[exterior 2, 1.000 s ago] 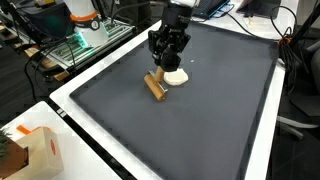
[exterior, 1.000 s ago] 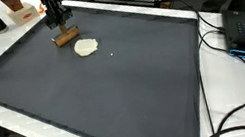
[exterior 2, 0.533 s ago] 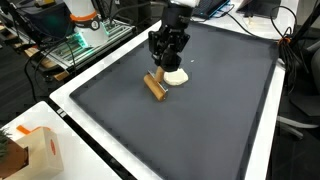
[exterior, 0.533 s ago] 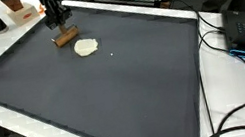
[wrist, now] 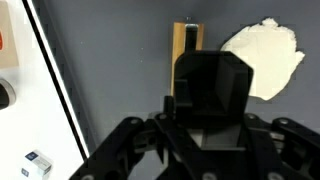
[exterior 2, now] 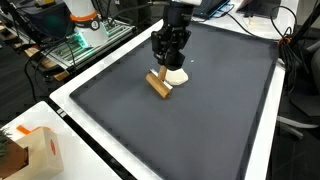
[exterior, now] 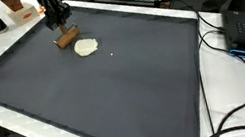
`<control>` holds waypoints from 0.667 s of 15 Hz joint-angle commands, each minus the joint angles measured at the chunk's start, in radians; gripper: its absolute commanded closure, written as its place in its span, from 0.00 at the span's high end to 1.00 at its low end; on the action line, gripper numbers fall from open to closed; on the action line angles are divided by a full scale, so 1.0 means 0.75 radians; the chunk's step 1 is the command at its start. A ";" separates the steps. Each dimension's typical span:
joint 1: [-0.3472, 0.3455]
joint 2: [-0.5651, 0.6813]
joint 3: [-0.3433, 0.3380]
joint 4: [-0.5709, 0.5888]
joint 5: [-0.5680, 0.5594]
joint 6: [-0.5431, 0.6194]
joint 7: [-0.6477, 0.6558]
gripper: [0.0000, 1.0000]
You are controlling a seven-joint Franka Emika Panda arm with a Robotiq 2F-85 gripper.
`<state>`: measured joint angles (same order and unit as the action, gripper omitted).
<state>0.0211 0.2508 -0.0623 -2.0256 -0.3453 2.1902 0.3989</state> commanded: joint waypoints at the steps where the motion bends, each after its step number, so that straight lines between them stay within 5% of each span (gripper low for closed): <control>1: -0.019 -0.054 0.006 -0.049 0.068 0.058 -0.151 0.24; 10: -0.055 -0.159 0.035 -0.073 0.263 0.089 -0.594 0.24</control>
<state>0.0034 0.2010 -0.0548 -2.0305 -0.2035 2.2396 0.0644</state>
